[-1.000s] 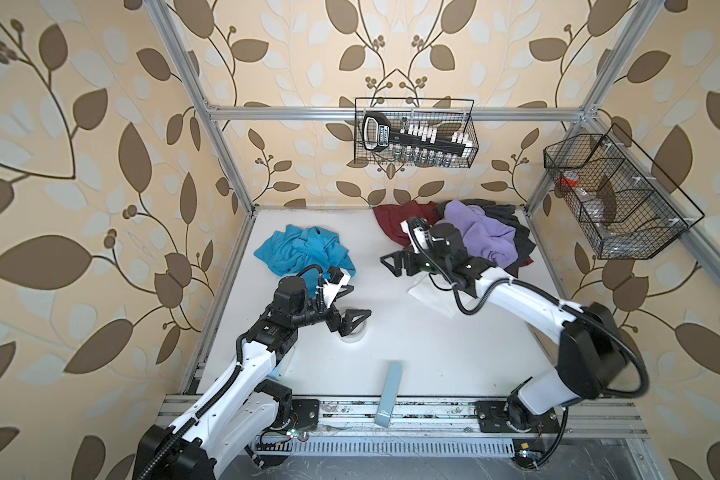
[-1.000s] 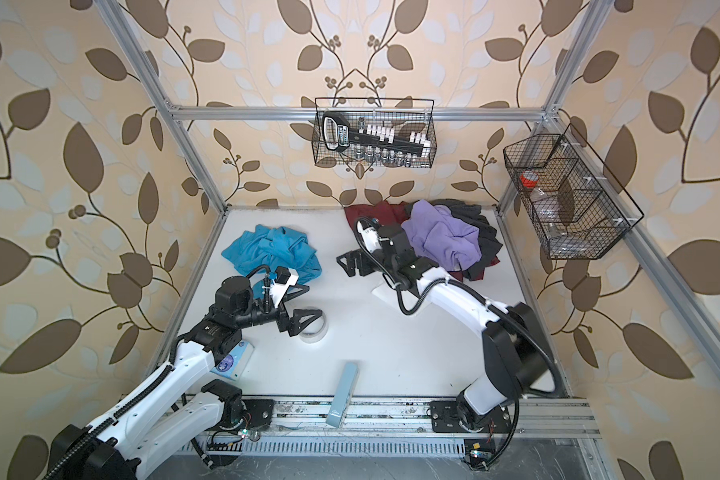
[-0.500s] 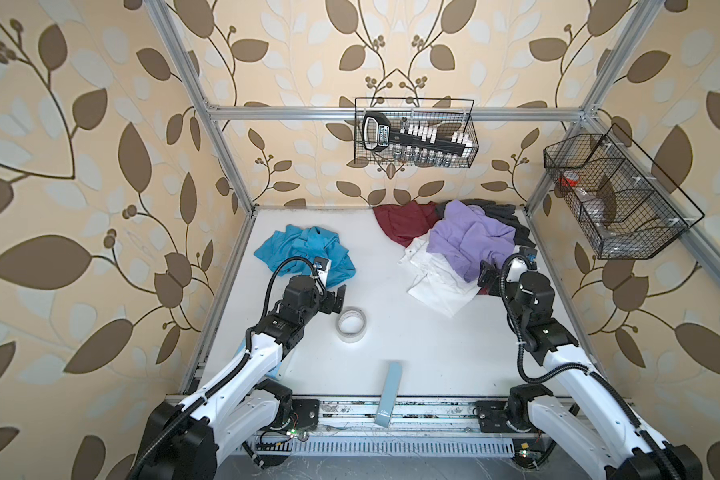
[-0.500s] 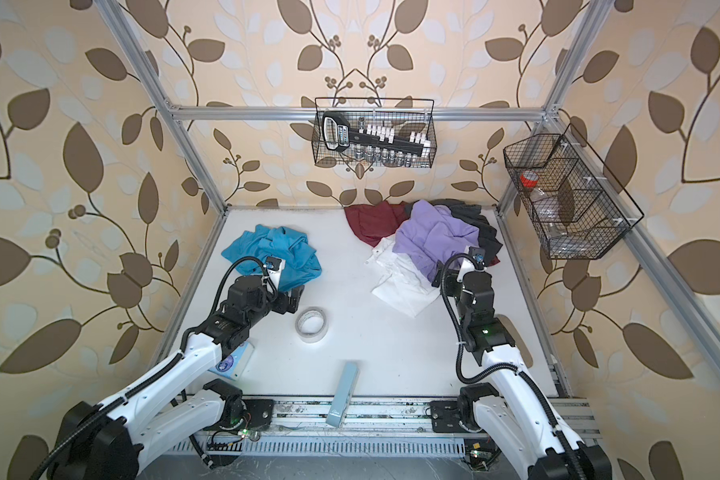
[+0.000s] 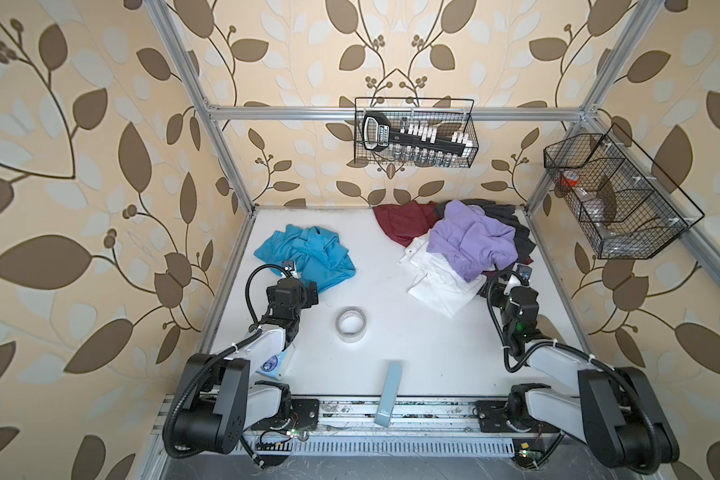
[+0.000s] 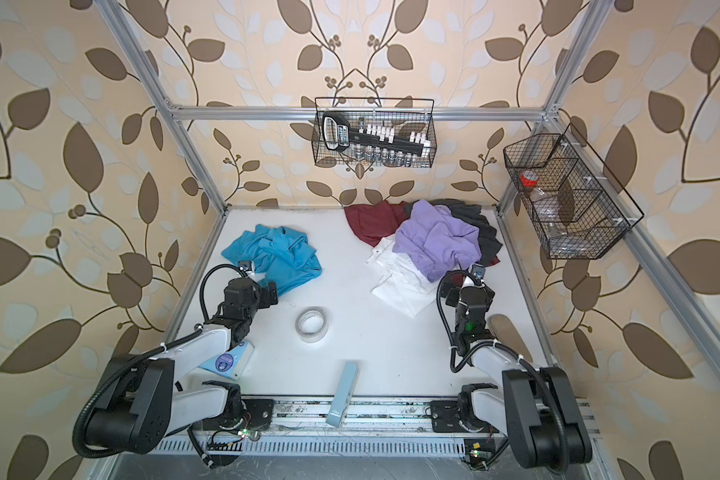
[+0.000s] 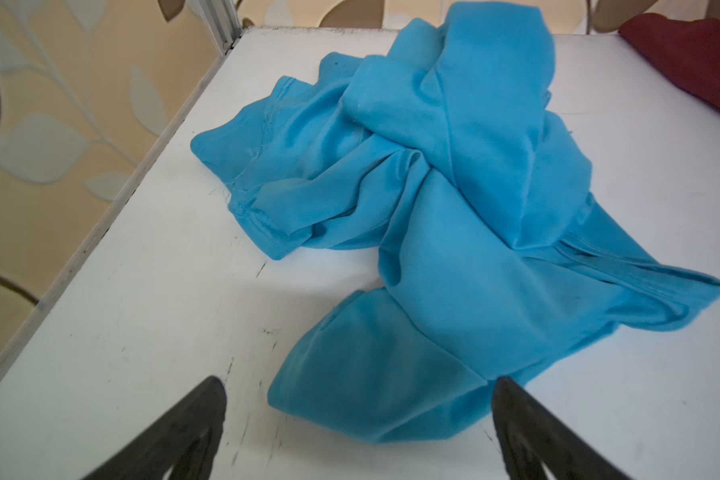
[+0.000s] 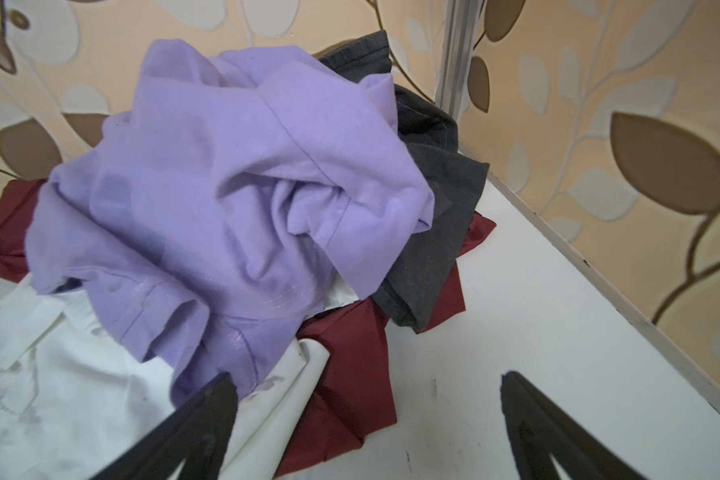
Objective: Pick out a specific cloth from the pile
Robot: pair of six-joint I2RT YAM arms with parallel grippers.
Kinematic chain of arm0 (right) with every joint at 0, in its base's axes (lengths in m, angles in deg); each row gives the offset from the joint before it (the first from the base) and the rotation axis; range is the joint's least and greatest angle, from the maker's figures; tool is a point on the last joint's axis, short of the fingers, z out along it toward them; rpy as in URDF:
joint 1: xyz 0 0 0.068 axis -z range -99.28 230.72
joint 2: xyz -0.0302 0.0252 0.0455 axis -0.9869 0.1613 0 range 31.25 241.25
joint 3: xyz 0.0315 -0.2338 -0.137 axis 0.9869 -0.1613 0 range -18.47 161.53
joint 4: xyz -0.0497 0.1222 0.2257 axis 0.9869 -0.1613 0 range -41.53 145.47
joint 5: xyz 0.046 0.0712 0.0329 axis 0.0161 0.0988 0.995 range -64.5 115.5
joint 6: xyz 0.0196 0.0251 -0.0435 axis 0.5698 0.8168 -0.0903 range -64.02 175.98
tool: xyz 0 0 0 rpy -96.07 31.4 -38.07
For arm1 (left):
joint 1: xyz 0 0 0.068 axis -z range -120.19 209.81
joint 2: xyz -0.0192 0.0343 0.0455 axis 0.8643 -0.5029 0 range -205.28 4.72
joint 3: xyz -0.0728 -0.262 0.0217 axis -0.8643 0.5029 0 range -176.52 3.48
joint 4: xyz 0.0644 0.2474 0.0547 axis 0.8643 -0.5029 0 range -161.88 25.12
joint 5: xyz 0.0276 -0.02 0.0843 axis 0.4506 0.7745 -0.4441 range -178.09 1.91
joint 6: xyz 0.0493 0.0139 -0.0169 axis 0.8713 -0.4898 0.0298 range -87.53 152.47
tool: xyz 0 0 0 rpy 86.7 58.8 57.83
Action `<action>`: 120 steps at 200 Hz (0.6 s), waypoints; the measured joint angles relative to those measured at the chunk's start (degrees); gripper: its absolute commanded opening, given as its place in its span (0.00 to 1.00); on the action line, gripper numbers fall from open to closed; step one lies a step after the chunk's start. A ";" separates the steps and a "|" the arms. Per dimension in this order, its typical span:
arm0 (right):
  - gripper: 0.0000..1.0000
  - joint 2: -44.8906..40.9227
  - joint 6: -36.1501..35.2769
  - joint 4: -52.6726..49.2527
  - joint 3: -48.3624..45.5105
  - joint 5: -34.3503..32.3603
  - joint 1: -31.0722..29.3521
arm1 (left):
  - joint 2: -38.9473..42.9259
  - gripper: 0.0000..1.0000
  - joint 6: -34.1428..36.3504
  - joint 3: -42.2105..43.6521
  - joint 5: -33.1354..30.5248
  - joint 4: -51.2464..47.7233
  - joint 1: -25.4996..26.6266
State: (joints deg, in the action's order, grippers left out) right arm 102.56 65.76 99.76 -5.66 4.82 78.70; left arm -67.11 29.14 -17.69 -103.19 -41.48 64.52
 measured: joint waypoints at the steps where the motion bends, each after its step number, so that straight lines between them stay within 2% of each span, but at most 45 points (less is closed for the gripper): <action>1: 1.00 0.39 -0.04 0.59 -0.07 -0.04 0.02 | -0.07 0.99 0.00 0.00 0.00 0.11 -0.02; 36: 0.99 8.85 -1.75 12.31 -0.44 0.20 0.09 | -1.20 0.99 0.11 2.51 0.59 9.55 -0.68; 59: 1.00 12.17 -2.69 18.01 -0.96 1.57 0.17 | -5.86 0.99 0.09 5.70 0.74 18.51 -1.07; 94: 1.00 14.29 -3.67 21.16 -1.11 3.21 0.24 | -12.92 0.99 0.20 4.68 2.25 20.63 -1.81; 120: 1.00 14.29 -3.82 21.49 -1.11 3.87 0.35 | -13.81 0.99 0.17 2.16 3.37 19.82 -2.51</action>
State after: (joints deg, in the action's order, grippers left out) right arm 116.85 61.93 121.25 -6.77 8.69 79.05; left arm -80.93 29.31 -15.52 -99.82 -21.65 62.01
